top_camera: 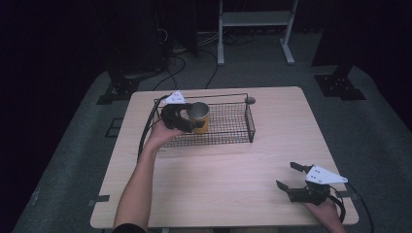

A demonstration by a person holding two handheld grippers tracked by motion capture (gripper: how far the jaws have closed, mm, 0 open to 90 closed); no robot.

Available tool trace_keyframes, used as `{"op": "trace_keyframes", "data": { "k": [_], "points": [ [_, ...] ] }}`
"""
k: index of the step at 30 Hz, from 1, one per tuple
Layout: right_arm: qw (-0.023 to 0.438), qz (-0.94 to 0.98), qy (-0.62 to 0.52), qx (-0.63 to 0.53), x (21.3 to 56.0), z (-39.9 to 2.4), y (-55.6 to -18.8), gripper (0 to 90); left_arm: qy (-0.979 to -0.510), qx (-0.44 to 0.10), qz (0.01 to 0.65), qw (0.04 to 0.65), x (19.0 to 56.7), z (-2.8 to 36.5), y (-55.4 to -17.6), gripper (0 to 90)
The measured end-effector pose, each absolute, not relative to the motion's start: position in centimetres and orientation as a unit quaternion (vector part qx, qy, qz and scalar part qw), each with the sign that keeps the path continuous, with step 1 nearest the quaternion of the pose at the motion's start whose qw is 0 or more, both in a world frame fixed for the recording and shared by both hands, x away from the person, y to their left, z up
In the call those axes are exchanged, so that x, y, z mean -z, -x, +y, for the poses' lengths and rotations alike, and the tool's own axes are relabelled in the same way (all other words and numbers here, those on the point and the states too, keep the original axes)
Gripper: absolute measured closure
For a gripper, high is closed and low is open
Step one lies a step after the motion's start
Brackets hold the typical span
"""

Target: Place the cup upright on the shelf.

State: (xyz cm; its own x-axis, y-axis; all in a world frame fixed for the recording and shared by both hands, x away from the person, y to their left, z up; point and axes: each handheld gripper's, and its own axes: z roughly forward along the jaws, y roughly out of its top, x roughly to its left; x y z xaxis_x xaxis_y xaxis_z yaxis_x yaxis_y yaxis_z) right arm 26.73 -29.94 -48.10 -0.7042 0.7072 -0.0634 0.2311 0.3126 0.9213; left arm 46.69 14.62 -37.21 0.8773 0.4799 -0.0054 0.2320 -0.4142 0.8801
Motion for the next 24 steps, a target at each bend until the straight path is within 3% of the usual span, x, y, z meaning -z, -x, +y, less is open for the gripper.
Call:
{"op": "trace_keyframes", "data": {
  "k": [24],
  "points": [
    [0.236, 0.774, -0.303, -0.503, 48.1, -30.0, -26.7, 13.7, -0.829, -0.118, 0.208, 0.505, 37.7, 15.4, -44.6, 4.7]
  ]
}}
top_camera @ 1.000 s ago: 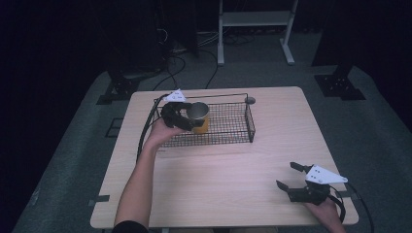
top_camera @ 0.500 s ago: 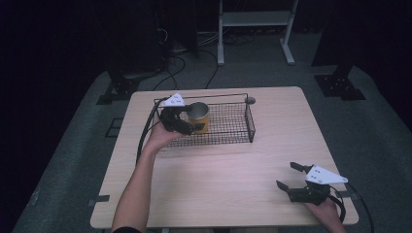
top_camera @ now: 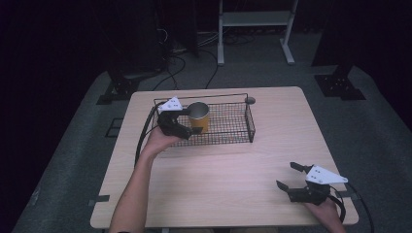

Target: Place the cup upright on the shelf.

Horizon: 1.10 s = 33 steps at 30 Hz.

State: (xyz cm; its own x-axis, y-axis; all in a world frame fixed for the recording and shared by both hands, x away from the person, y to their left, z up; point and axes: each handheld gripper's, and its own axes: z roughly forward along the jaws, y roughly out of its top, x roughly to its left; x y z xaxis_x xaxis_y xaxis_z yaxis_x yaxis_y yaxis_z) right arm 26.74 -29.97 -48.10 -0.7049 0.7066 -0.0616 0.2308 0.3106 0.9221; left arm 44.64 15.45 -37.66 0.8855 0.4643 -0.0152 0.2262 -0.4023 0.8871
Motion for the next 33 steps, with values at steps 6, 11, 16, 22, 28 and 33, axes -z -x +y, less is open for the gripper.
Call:
{"op": "trace_keyframes", "data": {
  "k": [6, 11, 16, 22, 28, 33],
  "points": [
    [0.236, 0.774, -0.303, -0.503, 48.1, -30.0, -26.7, 13.7, -0.828, -0.117, 0.205, 0.508, 37.8, 15.5, -44.1, 4.7],
    [0.237, 0.774, -0.303, -0.503, 48.1, -30.0, -26.7, 13.7, -0.827, -0.117, 0.204, 0.511, 38.0, 15.7, -43.6, 4.7],
    [0.236, 0.774, -0.303, -0.503, 48.1, -30.0, -26.7, 13.7, -0.824, -0.116, 0.207, 0.514, 38.4, 16.0, -43.1, 4.7],
    [0.236, 0.774, -0.303, -0.504, 48.1, -30.0, -26.7, 13.7, -0.821, -0.116, 0.206, 0.519, 38.5, 16.2, -42.4, 4.7],
    [0.237, 0.774, -0.302, -0.504, 48.1, -30.0, -26.7, 13.7, -0.821, -0.114, 0.205, 0.52, 38.8, 16.3, -41.8, 4.7],
    [0.236, 0.774, -0.302, -0.504, 48.1, -30.0, -26.7, 13.7, -0.82, -0.113, 0.205, 0.522, 39.1, 16.2, -41.4, 4.8]
  ]
}}
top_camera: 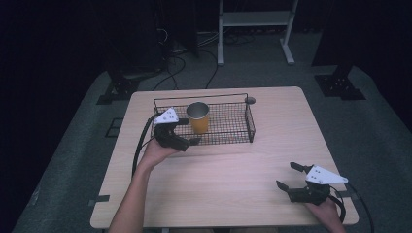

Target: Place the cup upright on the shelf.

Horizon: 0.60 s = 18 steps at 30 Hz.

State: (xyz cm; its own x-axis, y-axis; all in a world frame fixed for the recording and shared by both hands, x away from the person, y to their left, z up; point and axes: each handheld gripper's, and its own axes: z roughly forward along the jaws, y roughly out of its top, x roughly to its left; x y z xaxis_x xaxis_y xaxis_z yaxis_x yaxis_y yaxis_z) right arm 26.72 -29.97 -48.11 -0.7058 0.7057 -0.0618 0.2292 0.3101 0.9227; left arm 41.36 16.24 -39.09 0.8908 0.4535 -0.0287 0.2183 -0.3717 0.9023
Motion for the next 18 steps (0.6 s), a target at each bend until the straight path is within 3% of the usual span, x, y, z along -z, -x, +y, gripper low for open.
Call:
{"op": "trace_keyframes", "data": {
  "k": [18],
  "points": [
    [0.237, 0.774, -0.301, -0.504, 48.1, -30.0, -26.7, 13.7, -0.816, -0.11, 0.202, 0.53, 39.9, 16.3, -39.6, 4.8]
  ]
}}
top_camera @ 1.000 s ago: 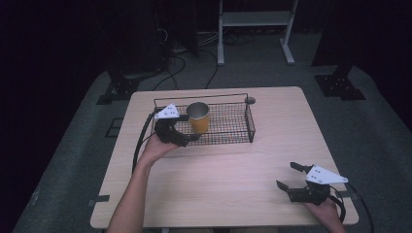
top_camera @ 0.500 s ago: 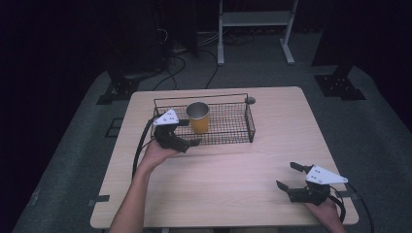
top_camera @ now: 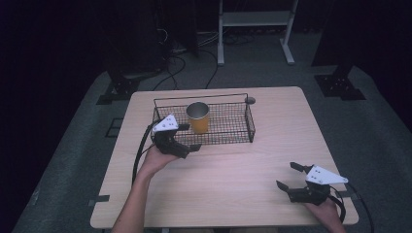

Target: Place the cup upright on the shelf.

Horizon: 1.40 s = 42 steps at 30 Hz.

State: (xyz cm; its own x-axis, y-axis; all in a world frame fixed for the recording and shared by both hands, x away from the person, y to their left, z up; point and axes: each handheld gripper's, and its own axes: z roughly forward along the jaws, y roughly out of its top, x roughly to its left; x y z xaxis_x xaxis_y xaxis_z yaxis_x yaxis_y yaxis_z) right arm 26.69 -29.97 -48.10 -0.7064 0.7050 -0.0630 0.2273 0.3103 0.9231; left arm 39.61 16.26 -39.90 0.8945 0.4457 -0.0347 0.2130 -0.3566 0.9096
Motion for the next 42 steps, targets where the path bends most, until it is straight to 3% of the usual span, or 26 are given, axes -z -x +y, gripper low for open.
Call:
{"op": "trace_keyframes", "data": {
  "k": [42],
  "points": [
    [0.237, 0.774, -0.3, -0.504, 48.1, -30.0, -26.7, 13.7, -0.797, -0.125, 0.208, 0.553, 42.1, 17.9, -33.9, 4.7]
  ]
}}
